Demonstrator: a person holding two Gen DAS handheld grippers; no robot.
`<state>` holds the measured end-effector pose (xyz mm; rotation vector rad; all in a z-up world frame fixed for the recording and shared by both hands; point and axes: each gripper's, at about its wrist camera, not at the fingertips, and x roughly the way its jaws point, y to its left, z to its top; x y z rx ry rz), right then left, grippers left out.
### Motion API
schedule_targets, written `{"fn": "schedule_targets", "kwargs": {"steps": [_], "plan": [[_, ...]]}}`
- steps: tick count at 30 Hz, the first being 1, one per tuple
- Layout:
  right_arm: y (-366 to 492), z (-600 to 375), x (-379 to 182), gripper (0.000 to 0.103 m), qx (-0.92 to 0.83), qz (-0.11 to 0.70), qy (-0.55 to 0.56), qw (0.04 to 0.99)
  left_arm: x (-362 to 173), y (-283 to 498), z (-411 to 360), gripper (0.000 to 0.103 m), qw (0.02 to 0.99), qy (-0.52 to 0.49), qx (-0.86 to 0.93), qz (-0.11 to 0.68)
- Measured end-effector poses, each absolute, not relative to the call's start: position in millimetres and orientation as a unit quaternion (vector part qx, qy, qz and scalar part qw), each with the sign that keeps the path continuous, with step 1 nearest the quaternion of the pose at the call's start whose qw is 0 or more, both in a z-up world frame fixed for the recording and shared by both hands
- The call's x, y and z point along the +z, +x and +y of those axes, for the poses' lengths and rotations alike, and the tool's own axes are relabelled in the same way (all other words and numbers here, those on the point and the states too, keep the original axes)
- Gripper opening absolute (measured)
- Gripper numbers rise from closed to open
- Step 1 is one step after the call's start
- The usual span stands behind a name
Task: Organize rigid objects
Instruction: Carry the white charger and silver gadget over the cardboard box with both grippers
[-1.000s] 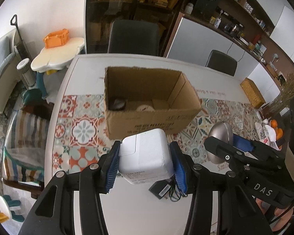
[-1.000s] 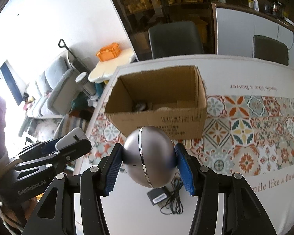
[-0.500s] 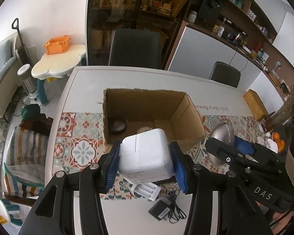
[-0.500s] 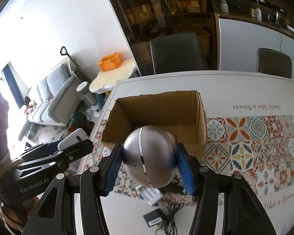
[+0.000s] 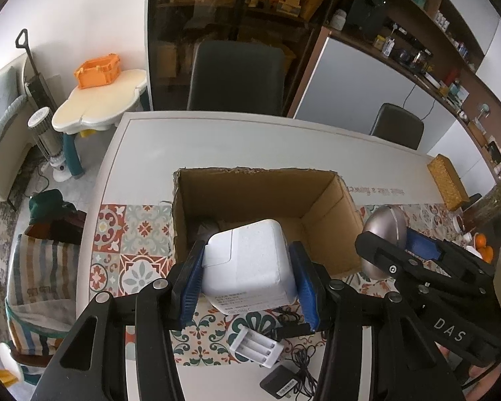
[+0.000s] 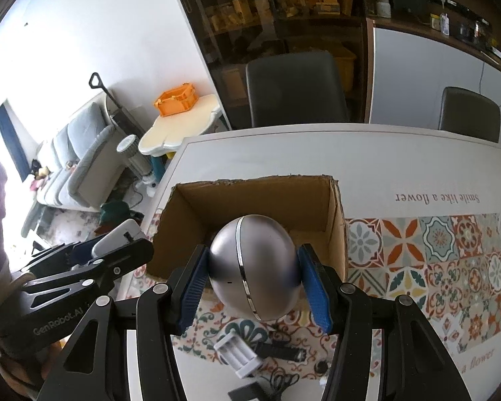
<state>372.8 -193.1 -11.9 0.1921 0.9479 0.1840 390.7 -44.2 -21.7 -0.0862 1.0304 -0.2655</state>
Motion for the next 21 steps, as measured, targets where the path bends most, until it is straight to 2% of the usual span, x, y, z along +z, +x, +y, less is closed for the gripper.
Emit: {"fn": "schedule_targets", "kwargs": {"steps": [21], "plan": [[419, -196, -65, 0.055, 0.066, 0.525, 0.086, 0.844, -86, 439, -54, 0.050, 0.808, -0.036, -0.120, 0.576]]}}
